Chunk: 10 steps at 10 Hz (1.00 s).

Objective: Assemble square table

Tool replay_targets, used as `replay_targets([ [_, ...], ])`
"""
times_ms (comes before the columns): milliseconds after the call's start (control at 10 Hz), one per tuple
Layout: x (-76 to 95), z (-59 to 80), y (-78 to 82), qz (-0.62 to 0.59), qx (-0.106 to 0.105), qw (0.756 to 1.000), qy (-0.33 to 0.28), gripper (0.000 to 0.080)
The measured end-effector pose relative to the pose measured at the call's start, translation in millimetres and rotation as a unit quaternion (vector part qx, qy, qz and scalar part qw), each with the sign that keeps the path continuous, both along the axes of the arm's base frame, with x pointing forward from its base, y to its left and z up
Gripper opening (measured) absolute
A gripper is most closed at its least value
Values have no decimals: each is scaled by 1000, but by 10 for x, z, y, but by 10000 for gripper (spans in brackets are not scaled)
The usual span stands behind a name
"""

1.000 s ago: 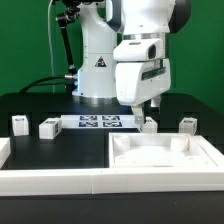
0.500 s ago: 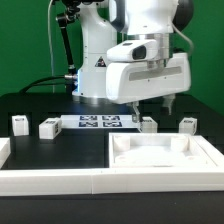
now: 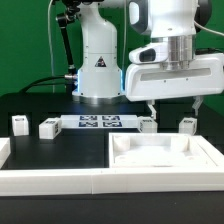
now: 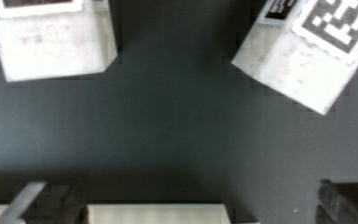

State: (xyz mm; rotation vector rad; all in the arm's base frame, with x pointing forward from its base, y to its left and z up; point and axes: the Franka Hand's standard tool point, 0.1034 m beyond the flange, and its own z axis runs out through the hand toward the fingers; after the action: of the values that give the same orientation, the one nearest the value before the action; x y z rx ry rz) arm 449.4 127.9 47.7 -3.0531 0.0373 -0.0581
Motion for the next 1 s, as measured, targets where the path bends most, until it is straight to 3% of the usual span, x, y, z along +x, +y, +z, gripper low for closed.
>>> replay_targets([
  [200, -15, -3, 30, -103, 12, 995, 12, 649],
  [500, -73, -10, 104, -299, 34, 953, 40, 649],
  [700, -83, -14, 118, -330, 38, 942, 45, 649],
  [1000, -91, -12, 150, -306, 36, 950, 47, 649],
])
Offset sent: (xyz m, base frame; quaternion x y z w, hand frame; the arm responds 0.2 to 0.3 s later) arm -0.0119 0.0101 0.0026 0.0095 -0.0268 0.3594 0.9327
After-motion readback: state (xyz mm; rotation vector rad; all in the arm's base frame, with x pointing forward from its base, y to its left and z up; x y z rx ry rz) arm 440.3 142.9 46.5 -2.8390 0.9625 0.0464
